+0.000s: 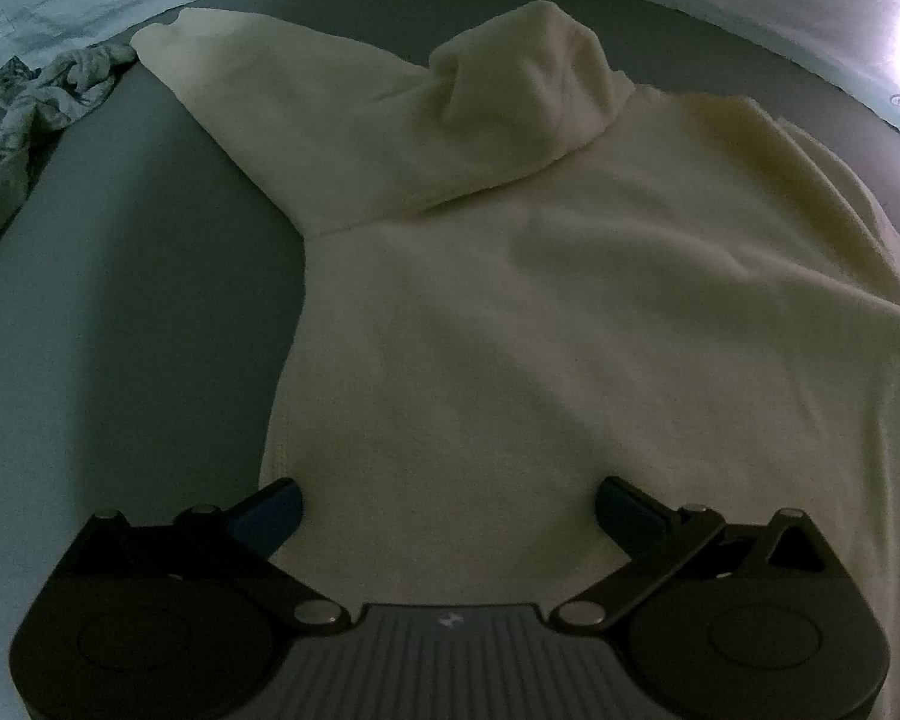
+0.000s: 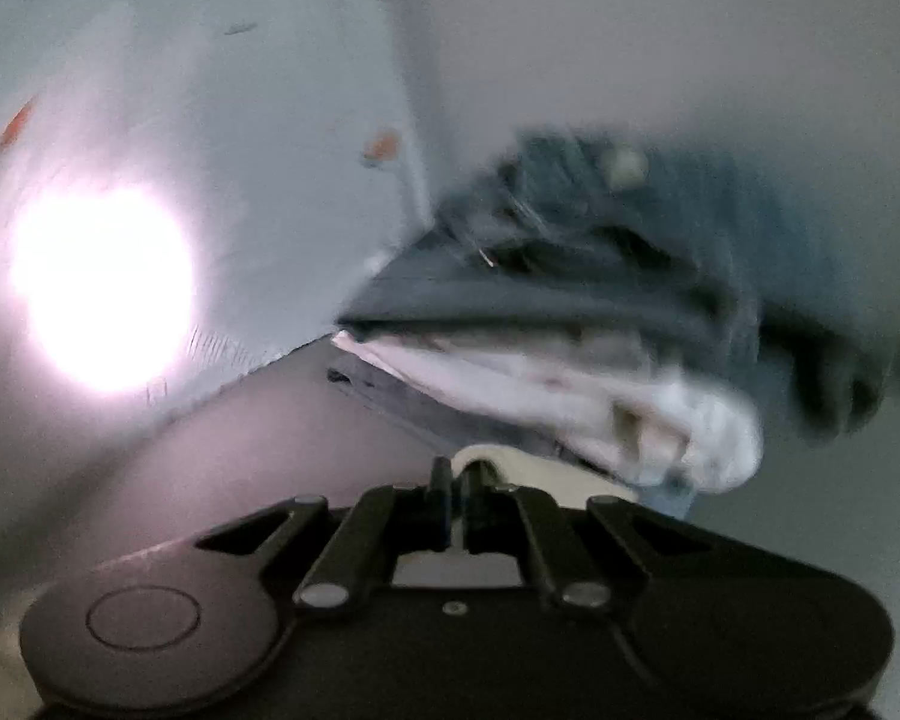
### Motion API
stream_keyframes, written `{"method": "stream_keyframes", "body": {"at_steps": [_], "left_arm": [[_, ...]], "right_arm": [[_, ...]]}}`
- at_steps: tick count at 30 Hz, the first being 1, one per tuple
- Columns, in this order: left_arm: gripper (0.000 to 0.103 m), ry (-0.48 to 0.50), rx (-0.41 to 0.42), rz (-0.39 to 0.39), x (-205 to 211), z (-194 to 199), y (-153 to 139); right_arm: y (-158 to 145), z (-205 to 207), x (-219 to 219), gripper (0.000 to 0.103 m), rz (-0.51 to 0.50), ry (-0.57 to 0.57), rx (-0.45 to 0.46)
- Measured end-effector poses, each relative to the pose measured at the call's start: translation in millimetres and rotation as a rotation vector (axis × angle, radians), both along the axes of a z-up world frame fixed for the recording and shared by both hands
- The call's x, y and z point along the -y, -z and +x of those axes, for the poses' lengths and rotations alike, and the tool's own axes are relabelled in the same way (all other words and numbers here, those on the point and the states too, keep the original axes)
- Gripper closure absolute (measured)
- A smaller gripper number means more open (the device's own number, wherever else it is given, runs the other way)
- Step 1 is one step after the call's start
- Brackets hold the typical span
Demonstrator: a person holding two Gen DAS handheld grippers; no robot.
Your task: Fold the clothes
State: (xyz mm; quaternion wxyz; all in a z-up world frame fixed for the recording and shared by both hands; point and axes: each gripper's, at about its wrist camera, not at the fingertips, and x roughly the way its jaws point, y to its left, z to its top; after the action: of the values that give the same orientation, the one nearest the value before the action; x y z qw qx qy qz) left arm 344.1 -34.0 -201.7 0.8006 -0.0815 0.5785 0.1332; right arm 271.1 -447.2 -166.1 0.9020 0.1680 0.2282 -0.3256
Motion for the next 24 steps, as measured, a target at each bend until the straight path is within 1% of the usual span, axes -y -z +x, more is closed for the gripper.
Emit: {"method": "stream_keyframes", "body": {"at_steps": [1,2,3,5,6,7,8,9,10,12,15,19,20,21,22,23,24], "left_arm": [[0.000,0.000,0.001,0.000,-1,0,-1],[0.000,0.000,0.002,0.001,-4,0,-2],[0.000,0.001,0.001,0.000,-9,4,-3],[0.000,0.005,-0.001,-0.001,-27,22,-5],[0.000,0.007,-0.002,-0.002,-37,32,-6],[0.000,0.008,-0.002,-0.002,-40,35,-7],[0.000,0.007,-0.002,-0.002,-40,34,-7],[0.000,0.007,-0.002,-0.002,-40,34,-7],[0.000,0.006,-0.002,-0.002,-40,33,-7],[0.000,0.006,-0.004,-0.002,-44,39,-7],[0.000,0.004,-0.002,-0.001,-45,45,-10],[0.000,0.005,0.014,0.004,-42,48,-6],[0.000,0.005,0.019,0.006,-42,47,-5],[0.000,0.004,0.024,0.008,-40,48,-3],[0.000,0.003,0.028,0.009,-39,47,-2],[0.000,0.002,0.030,0.010,-39,48,-2],[0.000,0.001,0.031,0.010,-38,48,-1]], "right_arm": [[4,-3,-7,0.100,-0.010,0.000,-0.037],[16,-7,-6,0.099,0.030,0.022,-0.087],[28,-10,-4,0.098,0.091,0.055,-0.136],[52,-20,5,0.094,0.260,0.131,-0.206],[58,-27,10,0.090,0.325,0.169,-0.209],[60,-33,13,0.085,0.353,0.200,-0.198],[61,-39,17,0.075,0.368,0.228,-0.189],[58,-40,19,0.067,0.338,0.249,-0.187],[55,-42,21,0.066,0.308,0.269,-0.186],[50,-42,25,0.056,0.254,0.299,-0.184],[54,-40,41,0.049,0.213,0.326,-0.201],[60,-39,54,0.045,0.171,0.337,-0.272],[63,-38,56,0.046,0.176,0.318,-0.285],[64,-38,57,0.054,0.187,0.294,-0.287],[63,-40,55,0.059,0.185,0.269,-0.283],[63,-40,54,0.086,0.169,0.235,-0.279],[62,-40,52,0.098,0.149,0.200,-0.287]]}}
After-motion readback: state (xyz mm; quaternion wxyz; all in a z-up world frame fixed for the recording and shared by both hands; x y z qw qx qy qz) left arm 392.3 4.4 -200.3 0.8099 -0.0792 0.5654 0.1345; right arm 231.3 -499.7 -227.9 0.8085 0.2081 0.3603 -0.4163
